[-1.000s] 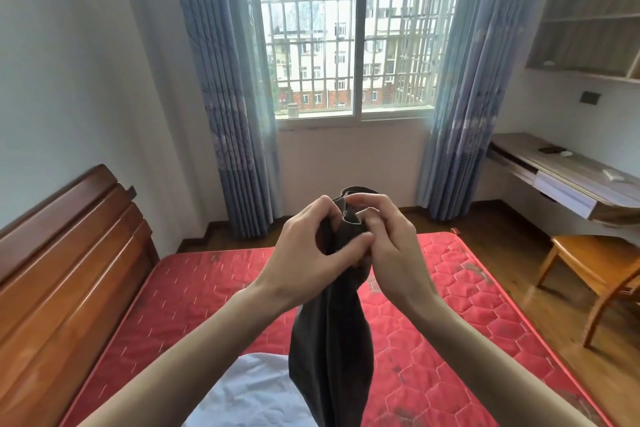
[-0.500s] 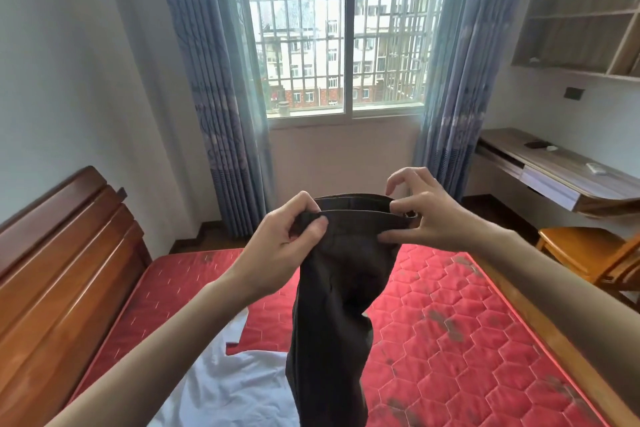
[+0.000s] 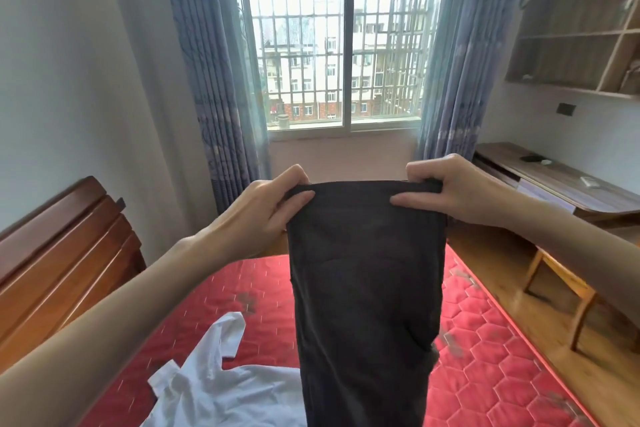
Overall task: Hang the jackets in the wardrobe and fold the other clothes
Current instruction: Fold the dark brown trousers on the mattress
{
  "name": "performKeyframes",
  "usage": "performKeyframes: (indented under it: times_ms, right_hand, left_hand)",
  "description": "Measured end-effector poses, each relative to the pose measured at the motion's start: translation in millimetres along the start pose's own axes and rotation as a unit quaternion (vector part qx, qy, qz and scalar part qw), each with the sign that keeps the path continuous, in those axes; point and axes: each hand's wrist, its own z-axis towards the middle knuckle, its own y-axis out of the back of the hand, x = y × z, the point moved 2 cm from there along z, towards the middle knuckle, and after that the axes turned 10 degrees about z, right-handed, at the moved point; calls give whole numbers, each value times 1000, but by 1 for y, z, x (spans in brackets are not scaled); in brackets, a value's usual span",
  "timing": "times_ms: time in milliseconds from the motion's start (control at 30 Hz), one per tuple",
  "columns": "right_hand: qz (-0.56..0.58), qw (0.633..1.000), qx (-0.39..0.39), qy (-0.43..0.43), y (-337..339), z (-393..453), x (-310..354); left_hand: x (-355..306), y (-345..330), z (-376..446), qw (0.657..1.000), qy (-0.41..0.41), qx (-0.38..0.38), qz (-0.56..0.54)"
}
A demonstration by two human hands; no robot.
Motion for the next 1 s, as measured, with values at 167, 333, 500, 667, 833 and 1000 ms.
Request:
performKeyframes:
  times_ms: [167, 333, 500, 667, 833, 1000]
  right_hand:
    - [47, 998, -30, -27, 27, 9, 9]
    - [93, 993, -16, -68, 47, 15, 9]
    - [93, 962, 139, -214, 69, 9, 11]
    - [298, 805, 399, -323, 70, -10, 24]
    - [105, 943, 227, -220, 68, 7, 4]
    - [31, 970, 157, -182, 64, 24, -23]
  left_hand:
    - [-6, 9, 30, 993, 64, 72, -67]
    - [-16, 7, 54, 990, 34, 128, -54]
    - [-27, 8, 68, 970, 36, 207, -119]
    - [-33, 8, 72, 785, 42, 521, -333]
    - [-11, -1, 92, 891, 75, 405, -194]
    - [7, -15, 104, 916, 91, 360, -154]
